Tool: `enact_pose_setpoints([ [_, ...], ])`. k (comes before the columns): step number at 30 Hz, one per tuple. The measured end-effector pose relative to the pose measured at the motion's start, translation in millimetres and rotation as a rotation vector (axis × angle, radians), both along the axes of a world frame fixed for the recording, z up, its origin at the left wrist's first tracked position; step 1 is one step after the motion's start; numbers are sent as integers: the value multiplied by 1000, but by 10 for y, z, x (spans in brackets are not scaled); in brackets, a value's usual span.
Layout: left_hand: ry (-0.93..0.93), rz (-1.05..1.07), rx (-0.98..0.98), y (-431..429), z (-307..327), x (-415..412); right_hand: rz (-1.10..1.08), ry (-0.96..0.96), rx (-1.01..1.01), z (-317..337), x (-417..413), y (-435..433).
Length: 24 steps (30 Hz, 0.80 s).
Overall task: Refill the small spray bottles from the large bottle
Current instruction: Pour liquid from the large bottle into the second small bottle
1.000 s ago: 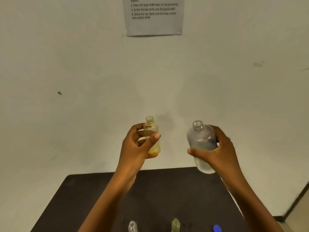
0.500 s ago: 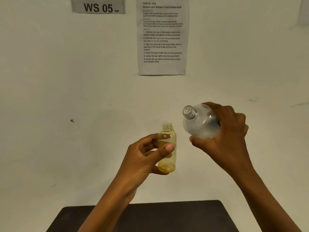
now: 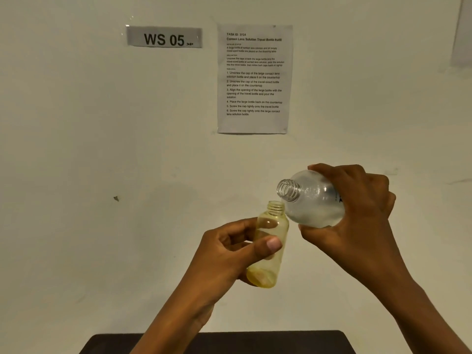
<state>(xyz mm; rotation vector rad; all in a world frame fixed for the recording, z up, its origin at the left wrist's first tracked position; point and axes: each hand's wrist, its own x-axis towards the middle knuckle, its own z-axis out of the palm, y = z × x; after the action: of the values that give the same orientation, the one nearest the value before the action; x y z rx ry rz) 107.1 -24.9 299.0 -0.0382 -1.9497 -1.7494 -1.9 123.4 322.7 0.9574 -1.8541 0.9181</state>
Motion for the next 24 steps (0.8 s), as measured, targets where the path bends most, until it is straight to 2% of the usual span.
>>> enact_pose_setpoints([
  [24,-27,1,-30,-87,-43,-54,-49,129,74,1,-96,-12],
])
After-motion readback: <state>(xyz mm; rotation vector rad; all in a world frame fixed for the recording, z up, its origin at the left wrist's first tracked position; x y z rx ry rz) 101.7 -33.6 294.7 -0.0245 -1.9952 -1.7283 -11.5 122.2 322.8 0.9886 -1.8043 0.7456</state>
